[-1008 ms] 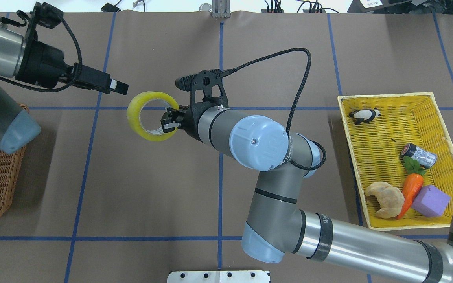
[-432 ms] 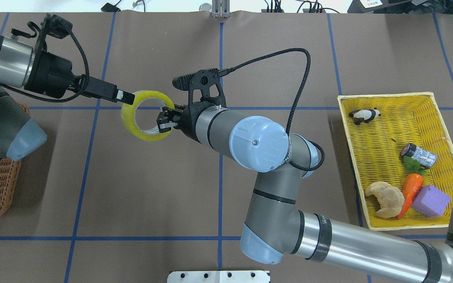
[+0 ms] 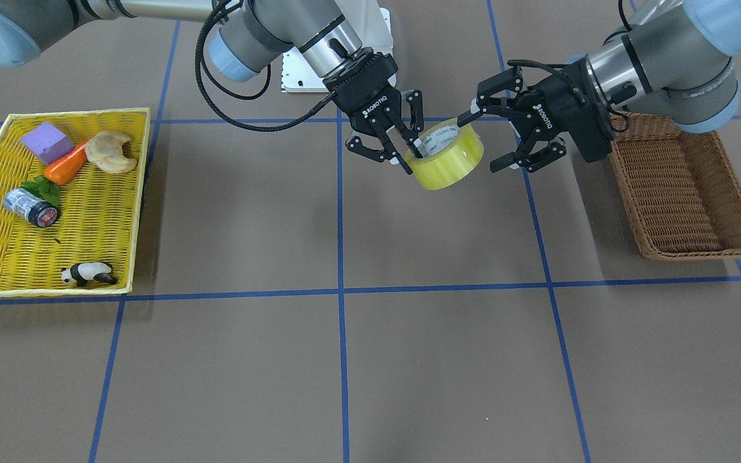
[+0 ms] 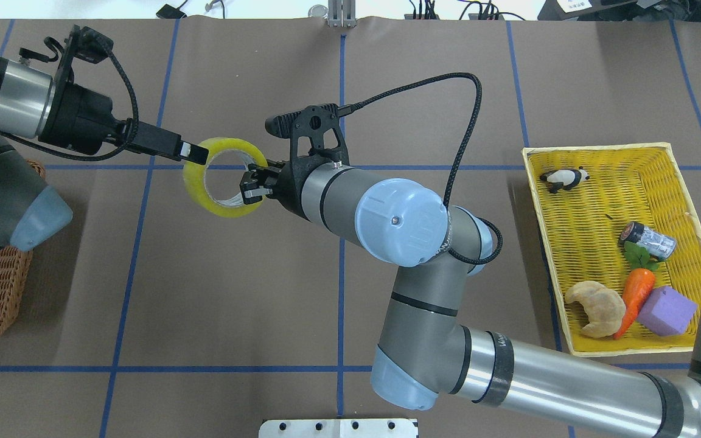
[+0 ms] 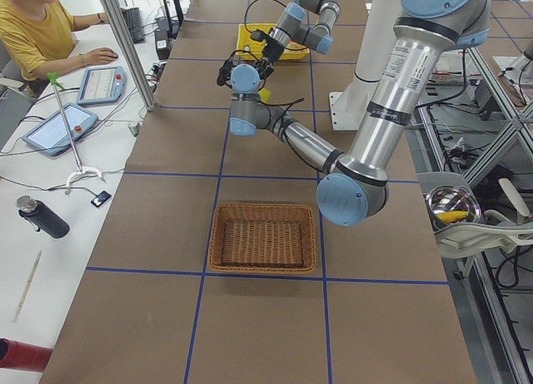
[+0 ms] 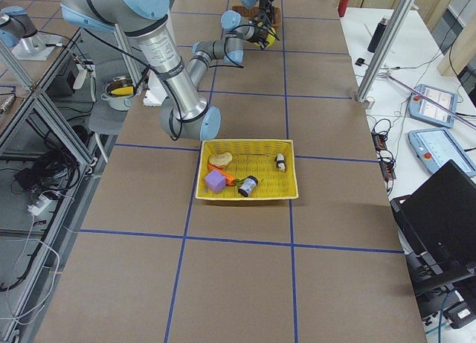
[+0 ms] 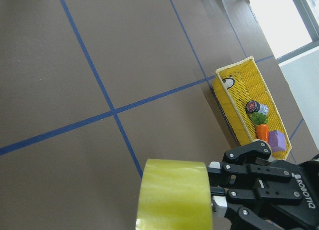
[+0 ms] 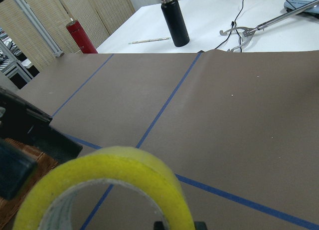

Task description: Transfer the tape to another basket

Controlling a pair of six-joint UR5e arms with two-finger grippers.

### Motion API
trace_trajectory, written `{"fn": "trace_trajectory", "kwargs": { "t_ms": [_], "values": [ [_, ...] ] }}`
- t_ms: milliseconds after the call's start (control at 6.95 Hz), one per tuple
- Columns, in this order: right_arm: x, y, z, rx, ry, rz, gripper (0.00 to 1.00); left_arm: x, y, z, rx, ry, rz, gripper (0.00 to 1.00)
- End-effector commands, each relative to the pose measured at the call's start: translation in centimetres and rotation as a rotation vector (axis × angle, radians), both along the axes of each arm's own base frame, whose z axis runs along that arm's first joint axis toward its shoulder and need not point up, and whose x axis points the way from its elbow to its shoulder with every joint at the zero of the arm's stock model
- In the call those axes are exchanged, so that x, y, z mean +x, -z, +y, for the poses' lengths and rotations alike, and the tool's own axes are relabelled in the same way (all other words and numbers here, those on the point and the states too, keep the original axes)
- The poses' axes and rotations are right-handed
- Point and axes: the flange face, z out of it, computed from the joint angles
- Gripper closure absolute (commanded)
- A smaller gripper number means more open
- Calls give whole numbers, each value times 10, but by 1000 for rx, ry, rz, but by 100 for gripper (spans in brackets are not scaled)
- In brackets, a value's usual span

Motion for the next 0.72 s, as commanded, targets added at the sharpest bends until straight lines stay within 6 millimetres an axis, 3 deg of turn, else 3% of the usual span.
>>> {"fn": "trace_trajectory", "kwargs": {
  "t_ms": [0, 288, 432, 576],
  "values": [
    [0, 1, 0, 2, 0, -1, 100, -1, 2, 2, 3, 0, 3, 22],
    [0, 1, -1, 0, -4, 0, 100, -1, 3, 4, 3, -2, 6, 70],
    [1, 5, 0, -40, -6, -37, 72, -2, 3, 5, 6, -4, 12, 97],
    [3, 13, -1, -73, -22, -73, 33, -1, 4, 7, 15, -7, 18, 100]
  ]
}}
